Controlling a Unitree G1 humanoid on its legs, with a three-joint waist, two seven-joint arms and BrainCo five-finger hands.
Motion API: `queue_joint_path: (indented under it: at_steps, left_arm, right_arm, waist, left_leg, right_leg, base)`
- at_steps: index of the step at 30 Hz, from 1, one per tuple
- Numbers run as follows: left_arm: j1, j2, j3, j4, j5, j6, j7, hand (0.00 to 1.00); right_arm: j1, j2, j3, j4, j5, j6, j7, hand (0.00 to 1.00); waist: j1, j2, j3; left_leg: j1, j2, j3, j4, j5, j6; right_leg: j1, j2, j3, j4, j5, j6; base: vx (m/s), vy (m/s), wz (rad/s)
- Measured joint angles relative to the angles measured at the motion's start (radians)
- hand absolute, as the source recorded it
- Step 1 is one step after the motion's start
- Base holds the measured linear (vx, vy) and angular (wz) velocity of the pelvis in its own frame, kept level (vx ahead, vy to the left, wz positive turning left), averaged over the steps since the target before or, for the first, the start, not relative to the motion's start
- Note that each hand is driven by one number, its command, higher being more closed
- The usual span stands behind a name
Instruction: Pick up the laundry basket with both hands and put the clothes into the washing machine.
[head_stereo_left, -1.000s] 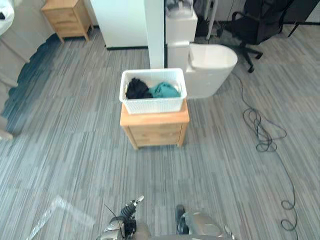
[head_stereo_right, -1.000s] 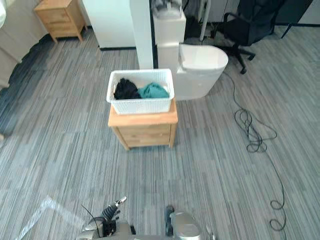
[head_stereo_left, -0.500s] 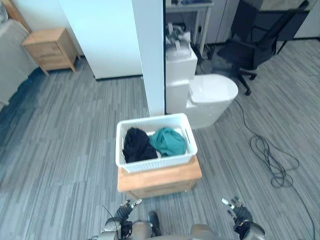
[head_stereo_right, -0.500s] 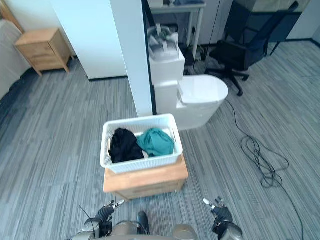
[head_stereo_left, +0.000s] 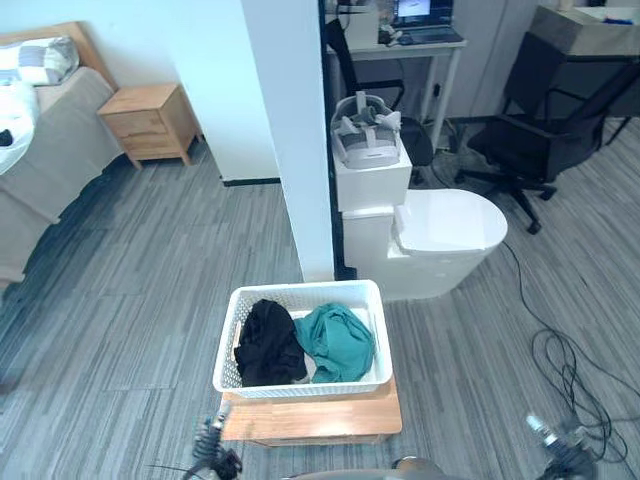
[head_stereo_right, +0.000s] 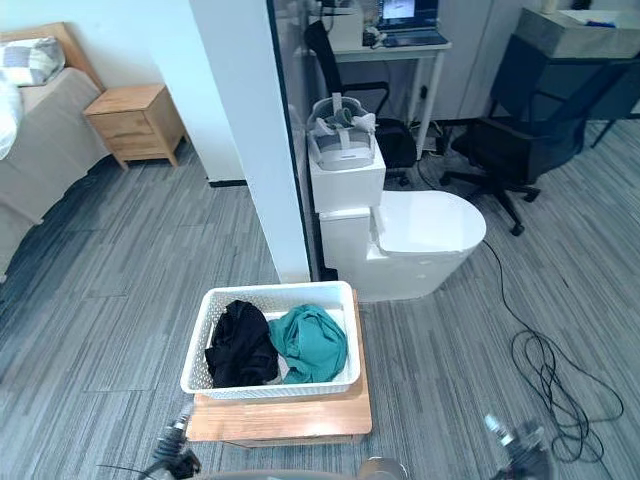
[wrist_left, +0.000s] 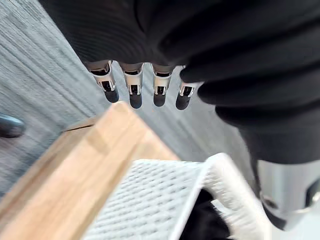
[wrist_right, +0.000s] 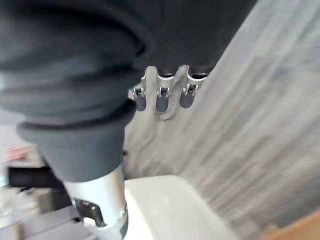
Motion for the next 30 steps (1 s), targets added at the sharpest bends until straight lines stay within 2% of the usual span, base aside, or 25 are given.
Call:
queue_joint_path:
  at_steps: [1,2,4,8,10,12,16,17,20,22,30]
  left_arm:
    - [0.015,0.002,0.014,-0.105,-0.021,-0.001,0.013,0.00]
    - [0.018,0.003,0.017,-0.124,-0.022,-0.001,0.015,0.00]
    - [0.026,0.026,0.027,-0.334,-0.011,-0.003,0.050,0.00]
    - [-0.039,0.084,-0.005,-0.417,0.065,-0.004,0.104,0.00]
    - [-0.136,0.116,-0.059,-0.408,0.117,-0.002,0.150,0.00]
    - [-0.302,0.164,-0.183,-0.332,0.171,-0.001,0.196,0.00]
    - [-0.501,0.182,-0.323,-0.242,0.215,0.001,0.224,0.00]
    - [-0.573,0.182,-0.369,-0.211,0.221,0.005,0.237,0.00]
    - [-0.634,0.184,-0.401,-0.190,0.243,0.012,0.239,0.00]
    - [-0.699,0.190,-0.435,-0.124,0.266,0.027,0.251,0.00]
    - [-0.859,0.218,-0.478,0.167,0.298,0.080,0.263,0.00]
  right_arm:
    - [-0.006,0.003,0.002,-0.079,-0.002,-0.006,0.000,0.00]
    - [-0.008,0.004,0.003,-0.092,-0.003,-0.007,0.000,0.00]
    - [-0.040,0.019,0.037,-0.194,-0.027,-0.017,-0.005,0.00]
    - [-0.152,-0.014,0.173,-0.213,-0.085,-0.018,-0.018,0.00]
    - [-0.260,-0.067,0.255,-0.167,-0.087,-0.017,-0.021,0.00]
    - [-0.411,-0.149,0.355,-0.042,-0.098,-0.012,-0.029,0.00]
    - [-0.602,-0.190,0.439,0.108,-0.118,0.007,-0.061,0.00]
    - [-0.675,-0.196,0.455,0.170,-0.118,0.008,-0.084,0.00]
    - [-0.743,-0.208,0.469,0.235,-0.118,0.011,-0.095,0.00]
    - [-0.802,-0.219,0.488,0.289,-0.119,0.022,-0.132,0.00]
    - [-1.007,-0.224,0.577,0.470,-0.136,0.046,-0.156,0.00]
  waist:
    - [0.014,-0.001,-0.004]
    - [0.016,0.001,-0.006]
    - [0.024,-0.008,0.003]
    - [0.024,-0.008,0.026]
    - [0.023,0.000,0.068]
    - [0.036,0.013,0.118]
    - [0.036,0.016,0.187]
    - [0.034,0.019,0.220]
    - [0.023,0.020,0.259]
    - [0.022,0.025,0.301]
    - [0.026,0.036,0.349]
  left_leg:
    - [-0.003,0.000,0.002,0.000,-0.001,0.000]
    - [-0.004,0.000,0.003,0.000,-0.001,0.000]
    - [-0.045,0.000,-0.003,0.012,-0.002,-0.001]
    - [-0.123,0.000,0.011,0.049,-0.004,0.001]
    - [-0.184,-0.001,0.010,0.080,-0.003,0.002]
    - [-0.235,-0.002,0.004,0.081,0.015,0.002]
    - [-0.271,-0.002,-0.008,0.072,0.040,0.002]
    - [-0.286,-0.005,-0.009,0.073,0.044,0.004]
    - [-0.306,-0.009,-0.014,0.081,0.044,0.004]
    - [-0.314,-0.014,-0.021,0.089,0.044,0.004]
    - [-0.381,-0.016,-0.022,0.116,0.044,0.004]
  right_leg:
    - [0.003,0.002,-0.005,-0.016,0.000,0.000]
    - [0.003,0.002,-0.006,-0.020,0.000,0.000]
    - [-0.017,0.000,-0.020,-0.030,0.001,-0.003]
    - [-0.112,-0.012,0.001,0.030,-0.006,-0.013]
    - [-0.176,-0.019,0.009,0.060,-0.002,-0.019]
    - [-0.228,-0.019,0.008,0.068,0.012,-0.032]
    - [-0.268,-0.019,0.006,0.082,0.026,-0.048]
    - [-0.285,-0.023,0.006,0.086,0.026,-0.049]
    - [-0.298,-0.028,0.004,0.090,0.029,-0.049]
    - [-0.300,-0.034,0.004,0.090,0.033,-0.047]
    - [-0.356,-0.035,0.009,0.077,0.071,-0.055]
  base:
    - [0.02,-0.033,0.08]
    - [-0.01,-0.013,0.04]
    - [-0.02,0.001,0.07]
    - [-0.06,-0.014,-0.11]
    - [-0.12,-0.027,-0.03]
    - [-0.13,-0.032,0.05]
    - [-0.03,-0.017,0.06]
    - [0.00,0.006,0.03]
    - [0.01,0.020,0.04]
    - [0.02,0.033,0.04]
    - [0.00,0.038,-0.02]
